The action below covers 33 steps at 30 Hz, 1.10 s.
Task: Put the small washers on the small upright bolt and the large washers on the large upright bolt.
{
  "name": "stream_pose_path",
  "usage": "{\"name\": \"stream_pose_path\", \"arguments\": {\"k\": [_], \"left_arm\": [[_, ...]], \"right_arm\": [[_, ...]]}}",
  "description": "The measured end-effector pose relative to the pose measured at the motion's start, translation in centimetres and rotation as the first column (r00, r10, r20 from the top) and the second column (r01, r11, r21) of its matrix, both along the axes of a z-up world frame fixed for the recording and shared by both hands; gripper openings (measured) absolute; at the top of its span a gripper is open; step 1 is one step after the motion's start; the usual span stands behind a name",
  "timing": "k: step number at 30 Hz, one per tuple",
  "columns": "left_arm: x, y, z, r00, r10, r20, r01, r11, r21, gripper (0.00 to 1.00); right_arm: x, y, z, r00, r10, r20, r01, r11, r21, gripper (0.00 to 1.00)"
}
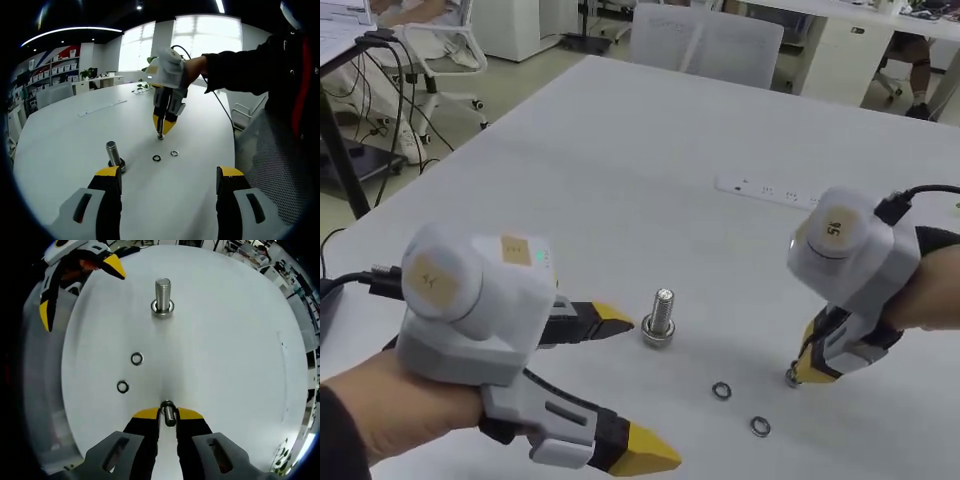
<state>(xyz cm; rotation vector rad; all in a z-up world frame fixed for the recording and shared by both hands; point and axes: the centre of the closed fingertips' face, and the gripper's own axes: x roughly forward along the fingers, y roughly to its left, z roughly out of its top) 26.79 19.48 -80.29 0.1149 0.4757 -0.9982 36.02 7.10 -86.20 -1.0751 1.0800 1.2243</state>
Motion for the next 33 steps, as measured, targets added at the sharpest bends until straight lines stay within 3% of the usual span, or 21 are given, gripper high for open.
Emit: {"name": "stream_pose_path", "arguments": {"k": [12, 33], "left_arm": [[0.02, 0.13, -0.09, 1.000, 0.004, 0.000, -0.004, 1.000, 0.002, 0.77], [0.02, -0.17, -0.04, 1.000, 0.005, 0.000, -0.005, 1.000, 0.004, 0.77]], "right_arm": [[0.30, -0.22, -0.96, 1.000, -0.008, -0.005, 0.008, 1.000, 0.001, 0.13], [0.01, -0.42, -0.82, 1.000, -0.023, -0.014, 0.024, 1.000, 0.012, 0.16]]}}
